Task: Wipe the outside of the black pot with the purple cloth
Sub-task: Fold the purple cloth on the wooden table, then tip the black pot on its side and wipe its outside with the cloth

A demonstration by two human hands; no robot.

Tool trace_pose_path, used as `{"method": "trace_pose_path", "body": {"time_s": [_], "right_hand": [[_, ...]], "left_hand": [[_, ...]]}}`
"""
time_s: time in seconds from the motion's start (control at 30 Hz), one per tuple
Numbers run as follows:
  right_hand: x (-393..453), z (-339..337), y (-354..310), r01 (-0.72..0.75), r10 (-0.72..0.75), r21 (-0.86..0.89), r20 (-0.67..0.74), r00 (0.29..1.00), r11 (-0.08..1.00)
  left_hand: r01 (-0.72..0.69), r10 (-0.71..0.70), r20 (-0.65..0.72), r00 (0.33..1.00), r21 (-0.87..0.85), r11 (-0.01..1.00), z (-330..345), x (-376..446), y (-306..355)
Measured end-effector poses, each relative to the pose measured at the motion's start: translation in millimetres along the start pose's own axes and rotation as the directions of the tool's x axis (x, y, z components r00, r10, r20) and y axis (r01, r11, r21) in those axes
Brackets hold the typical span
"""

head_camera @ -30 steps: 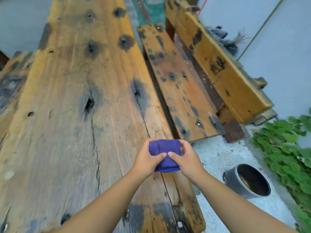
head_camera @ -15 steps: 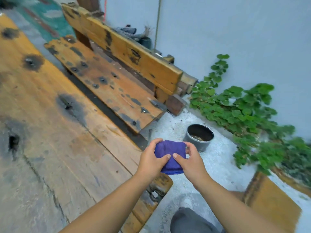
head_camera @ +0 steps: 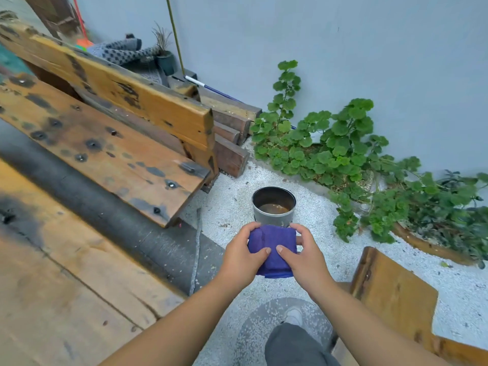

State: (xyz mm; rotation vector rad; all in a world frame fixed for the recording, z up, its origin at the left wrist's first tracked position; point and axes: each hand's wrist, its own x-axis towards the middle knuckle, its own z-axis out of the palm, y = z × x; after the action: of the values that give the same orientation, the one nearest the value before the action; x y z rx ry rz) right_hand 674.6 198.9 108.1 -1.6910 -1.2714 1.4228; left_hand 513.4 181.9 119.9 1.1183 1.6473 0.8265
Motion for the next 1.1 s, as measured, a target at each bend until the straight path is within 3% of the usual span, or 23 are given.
{"method": "trace_pose_path", "body": {"time_s": [0.23,0.4,0.5,0.9,1.03,1.07,1.1], "right_hand": [[94,-51,22,-0.042,0.043,-0.011,0.058,0.997,0.999],[157,-48,49,-0.095,0.091,0.049,0.084,0.992,0.994],[199,-35,78,-0.128,0.121,0.103,0.072,0.99,0.987],[393,31,281,-0.166,0.175,0.308,0.0,0.985,0.937],[444,39,337,-0.115,0.14,0.361,-0.044,0.989,0.925],[456,38,350,-0.096,0.126,0.363,-0.06,0.99,0.927],[468,37,362,-0.072,0.108,0.367,-0.078,0.991,0.927]], "left_hand": [[0.058,-0.058,-0.018,0.998,-0.004,0.998,66,81,1],[0.097,-0.097,-0.027,0.995,-0.015,0.995,87,139,-23],[0.098,-0.097,0.037,0.995,-0.027,0.995,97,183,-51],[0.077,-0.045,0.252,0.967,-0.119,0.99,174,388,-274],[0.104,-0.008,0.309,0.951,-0.295,0.95,201,444,-335],[0.093,-0.01,0.297,0.955,-0.265,0.96,206,458,-353],[0.016,0.022,0.295,0.955,-0.127,0.992,209,472,-372]]}}
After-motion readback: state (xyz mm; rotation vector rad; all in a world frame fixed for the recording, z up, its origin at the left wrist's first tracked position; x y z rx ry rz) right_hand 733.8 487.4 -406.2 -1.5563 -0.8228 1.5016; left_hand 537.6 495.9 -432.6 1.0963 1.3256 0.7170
